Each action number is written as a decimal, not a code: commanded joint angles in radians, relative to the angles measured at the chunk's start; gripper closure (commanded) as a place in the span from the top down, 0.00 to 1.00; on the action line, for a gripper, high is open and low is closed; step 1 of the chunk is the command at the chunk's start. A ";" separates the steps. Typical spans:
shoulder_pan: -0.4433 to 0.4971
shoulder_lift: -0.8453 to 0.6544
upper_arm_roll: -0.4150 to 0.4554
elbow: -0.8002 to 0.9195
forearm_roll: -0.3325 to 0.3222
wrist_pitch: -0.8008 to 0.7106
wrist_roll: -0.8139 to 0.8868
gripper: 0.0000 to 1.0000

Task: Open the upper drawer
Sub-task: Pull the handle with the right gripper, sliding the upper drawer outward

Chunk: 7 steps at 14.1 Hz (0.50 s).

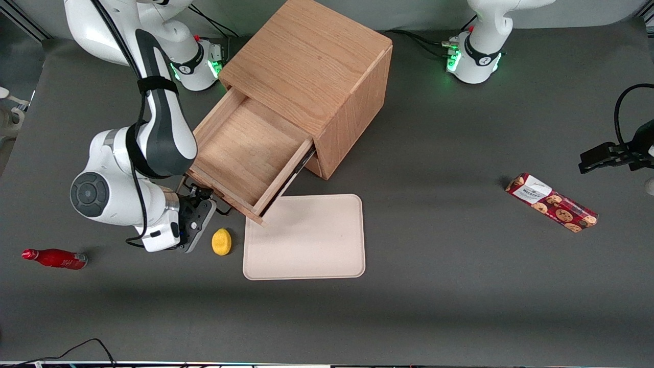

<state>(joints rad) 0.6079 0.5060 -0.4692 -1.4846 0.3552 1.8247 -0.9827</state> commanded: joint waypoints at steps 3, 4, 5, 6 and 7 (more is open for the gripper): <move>-0.002 -0.006 -0.048 0.138 0.033 -0.109 -0.004 1.00; 0.000 -0.023 -0.058 0.139 0.033 -0.129 0.019 1.00; -0.002 -0.046 -0.058 0.139 0.033 -0.142 0.070 1.00; 0.001 -0.067 -0.059 0.136 0.031 -0.157 0.123 1.00; 0.003 -0.084 -0.057 0.138 0.031 -0.186 0.184 1.00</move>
<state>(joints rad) 0.6069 0.4645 -0.5243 -1.3495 0.3623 1.6894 -0.8990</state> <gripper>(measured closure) 0.000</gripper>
